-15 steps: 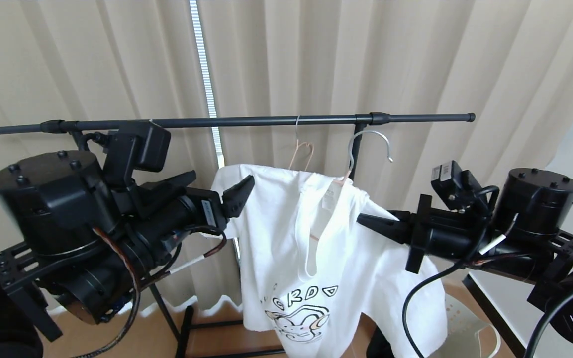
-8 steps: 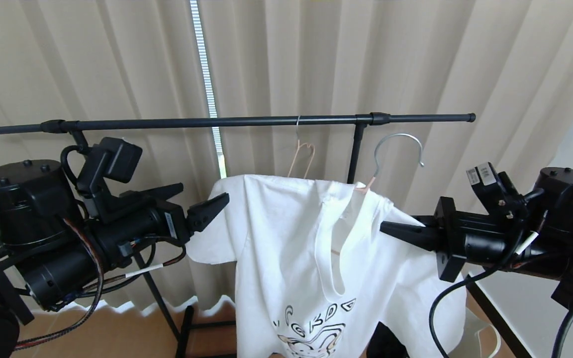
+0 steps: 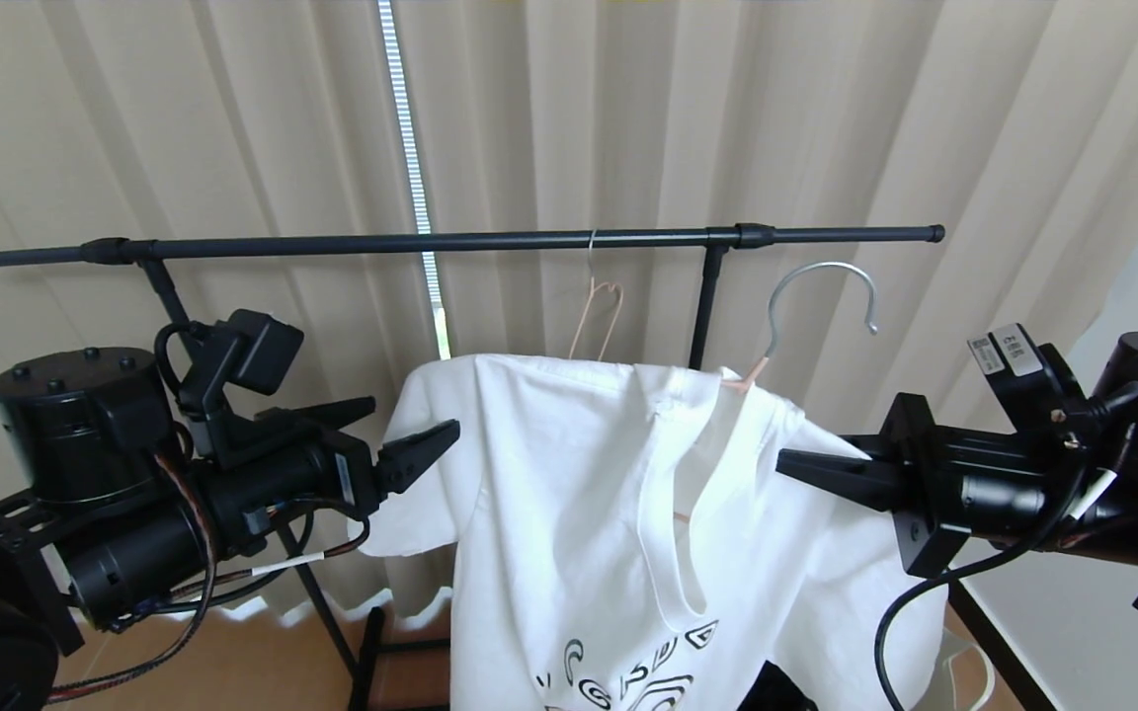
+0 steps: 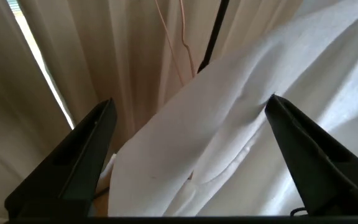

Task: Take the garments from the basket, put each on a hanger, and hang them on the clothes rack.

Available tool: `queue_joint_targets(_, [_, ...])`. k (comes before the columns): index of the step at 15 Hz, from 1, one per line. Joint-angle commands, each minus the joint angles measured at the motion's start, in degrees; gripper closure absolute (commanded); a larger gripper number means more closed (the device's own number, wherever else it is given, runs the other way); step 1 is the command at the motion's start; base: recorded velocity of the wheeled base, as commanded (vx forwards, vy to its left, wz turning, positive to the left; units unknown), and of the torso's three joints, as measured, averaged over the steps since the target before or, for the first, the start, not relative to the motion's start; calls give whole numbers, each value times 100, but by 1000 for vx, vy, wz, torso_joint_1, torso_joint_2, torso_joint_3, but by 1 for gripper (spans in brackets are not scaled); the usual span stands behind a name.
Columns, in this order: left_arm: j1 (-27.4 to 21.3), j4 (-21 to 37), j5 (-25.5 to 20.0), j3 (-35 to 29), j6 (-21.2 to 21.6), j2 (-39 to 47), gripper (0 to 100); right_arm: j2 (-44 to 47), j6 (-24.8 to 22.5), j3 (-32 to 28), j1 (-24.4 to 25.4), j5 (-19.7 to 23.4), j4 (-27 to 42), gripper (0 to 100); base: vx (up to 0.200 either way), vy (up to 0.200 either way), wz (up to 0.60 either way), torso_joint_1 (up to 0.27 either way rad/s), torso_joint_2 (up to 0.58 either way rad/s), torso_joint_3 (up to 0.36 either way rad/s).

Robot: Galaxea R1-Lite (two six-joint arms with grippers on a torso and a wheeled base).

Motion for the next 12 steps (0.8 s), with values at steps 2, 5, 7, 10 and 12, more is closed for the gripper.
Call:
queue_joint_targets(2, [49, -13, 1, 111, -4, 57, 0, -94, -1, -4, -76, 0, 0, 100, 0, 0, 0, 0, 0, 0])
queue_joint_targets(5, [101, -30, 10, 129, -13, 162, 0, -138, 7, -4, -84, 9, 0, 100, 0, 0, 0, 0, 0, 0])
queue_joint_targets(7, [101, -30, 10, 129, -21, 180, 100, -129, 7, -13, -111, 18, 0, 100, 0, 0, 0, 0, 0, 0])
queue_joint_targets(10, [101, -30, 19, 137, -21, 180, 100, -120, -1, -21, -111, 18, 0, 100, 0, 0, 0, 0, 0, 0])
queue_joint_targets(12, [101, -30, 54, 137, -21, 162, 100, -59, 7, -57, -190, 18, 0, 100, 0, 0, 0, 0, 0, 0])
